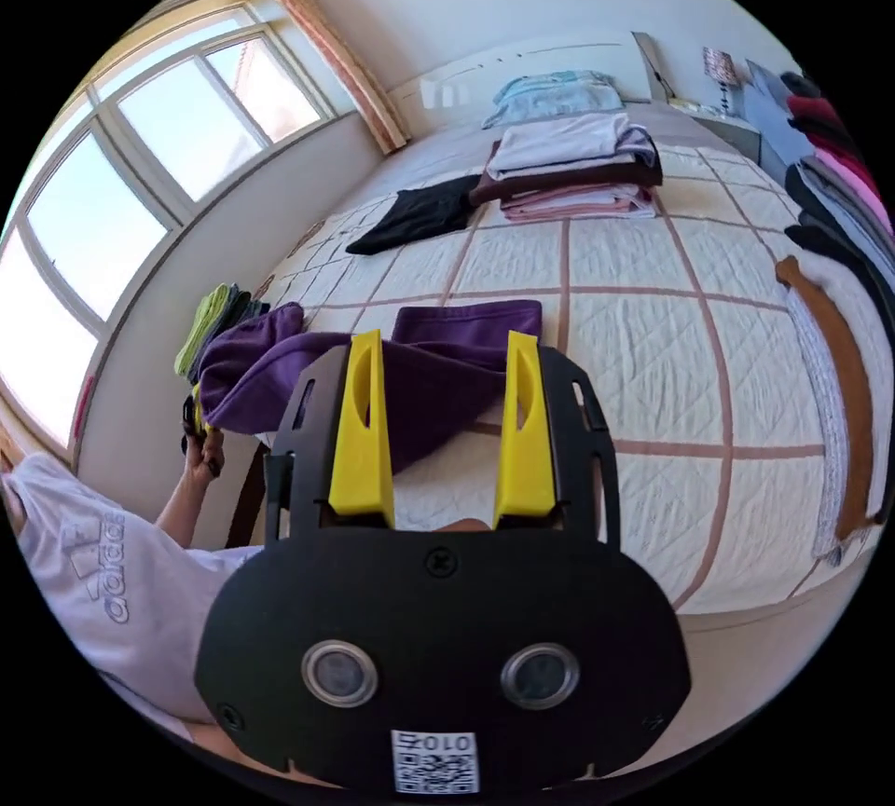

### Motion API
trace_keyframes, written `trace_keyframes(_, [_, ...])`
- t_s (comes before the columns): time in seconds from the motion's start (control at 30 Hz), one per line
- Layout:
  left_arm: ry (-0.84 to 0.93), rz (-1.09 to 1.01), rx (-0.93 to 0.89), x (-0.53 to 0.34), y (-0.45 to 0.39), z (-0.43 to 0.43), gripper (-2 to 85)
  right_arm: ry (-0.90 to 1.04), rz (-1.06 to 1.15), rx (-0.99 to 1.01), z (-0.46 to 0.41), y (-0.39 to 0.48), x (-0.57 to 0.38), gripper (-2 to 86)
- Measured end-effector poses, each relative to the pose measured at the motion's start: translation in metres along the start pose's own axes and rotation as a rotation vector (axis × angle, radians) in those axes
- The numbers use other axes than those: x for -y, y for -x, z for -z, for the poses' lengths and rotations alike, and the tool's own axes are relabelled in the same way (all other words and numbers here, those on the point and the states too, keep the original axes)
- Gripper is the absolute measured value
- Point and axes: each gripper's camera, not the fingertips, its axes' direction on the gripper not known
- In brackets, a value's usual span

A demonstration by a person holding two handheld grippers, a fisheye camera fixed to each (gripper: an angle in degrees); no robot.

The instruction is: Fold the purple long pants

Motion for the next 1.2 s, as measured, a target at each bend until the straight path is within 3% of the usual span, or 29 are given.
trace_keyframes(0.23, [0.095, -0.009, 0.123, 0.044, -0.005, 0.019, 17.5, 0.130, -0.331, 0.207, -0.042, -0.063, 0.040, 17.9])
trace_keyframes(0.4, [0.040, 0.102, -0.024, 0.064, 0.022, 0.015, 17.2, 0.195, -0.349, 0.100, -0.061, -0.049, 0.054, 14.9])
trace_keyframes(0.57, [-0.052, 0.116, -0.094, 0.070, 0.024, -0.006, 13.7, 0.295, -0.155, 0.081, -0.060, 0.009, 0.063, 7.6])
trace_keyframes(0.67, [-0.078, 0.064, -0.073, 0.084, 0.004, -0.022, 12.1, 0.225, -0.085, 0.098, -0.030, 0.030, 0.059, 6.5])
trace_keyframes(0.77, [-0.105, -0.088, -0.015, 0.111, -0.039, -0.028, 11.5, 0.008, -0.079, 0.201, 0.044, 0.028, 0.053, 6.0])
trace_keyframes(0.9, [-0.236, -0.422, 0.094, 0.137, -0.124, -0.012, 11.2, -0.307, -0.059, 0.021, 0.178, 0.036, 0.032, 5.7])
trace_keyframes(1.0, [-0.217, -0.518, 0.168, 0.144, -0.147, -0.016, 11.4, -0.448, -0.055, -0.034, 0.237, 0.032, 0.006, 5.7])
trace_keyframes(1.13, [-0.049, -0.577, 0.231, 0.140, -0.121, -0.044, 11.4, -0.310, -0.160, -0.081, 0.206, -0.012, -0.017, 5.9])
trace_keyframes(1.2, [0.122, -0.387, 0.241, 0.127, -0.064, -0.058, 11.4, -0.170, -0.271, -0.109, 0.167, -0.046, -0.037, 6.1])
